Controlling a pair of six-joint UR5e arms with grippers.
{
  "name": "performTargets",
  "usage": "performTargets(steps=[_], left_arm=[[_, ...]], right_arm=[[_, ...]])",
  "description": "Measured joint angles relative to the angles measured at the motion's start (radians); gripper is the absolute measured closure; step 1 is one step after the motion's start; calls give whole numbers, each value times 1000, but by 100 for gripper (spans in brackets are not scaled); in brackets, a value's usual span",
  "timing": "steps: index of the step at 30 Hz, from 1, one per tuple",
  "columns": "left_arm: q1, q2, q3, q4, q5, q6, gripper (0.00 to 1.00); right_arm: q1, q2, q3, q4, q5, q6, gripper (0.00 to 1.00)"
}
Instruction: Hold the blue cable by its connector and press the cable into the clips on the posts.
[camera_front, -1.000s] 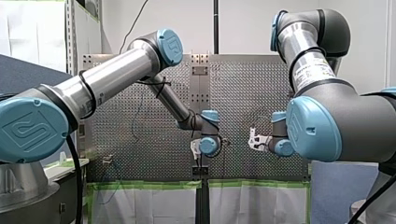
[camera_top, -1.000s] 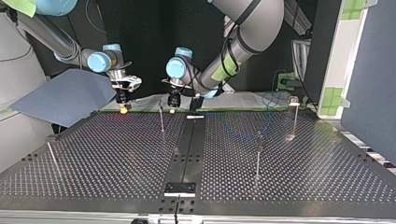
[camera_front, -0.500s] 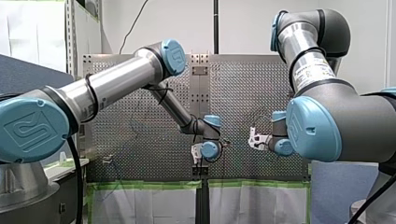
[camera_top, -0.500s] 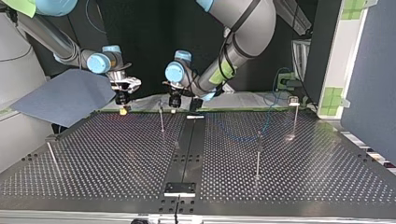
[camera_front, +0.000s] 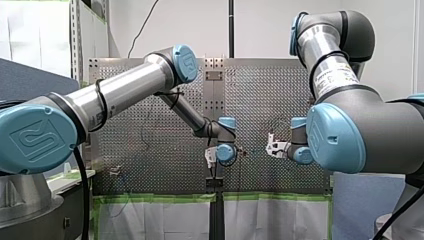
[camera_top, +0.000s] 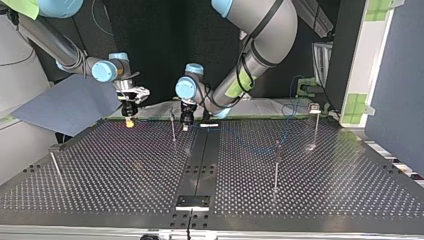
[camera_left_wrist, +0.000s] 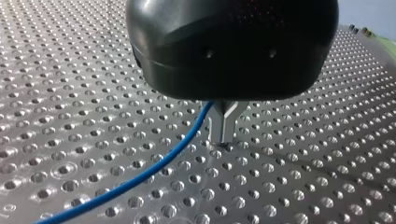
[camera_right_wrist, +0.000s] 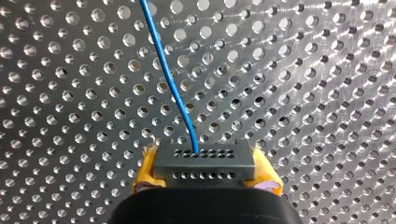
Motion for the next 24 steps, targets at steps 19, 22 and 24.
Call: performTargets(steps=[19,22,24], left_arm=[[-3,1,2,-77,-33,110,0],[-6,1,2,-99,-51,126,0],[-6,1,2,-117,-61,135,0]], right_arm=[[-1,3,-5,2,-2,1,100],[-1,3,-5,2,-3,0,100],[-1,3,-5,2,-3,1,100]])
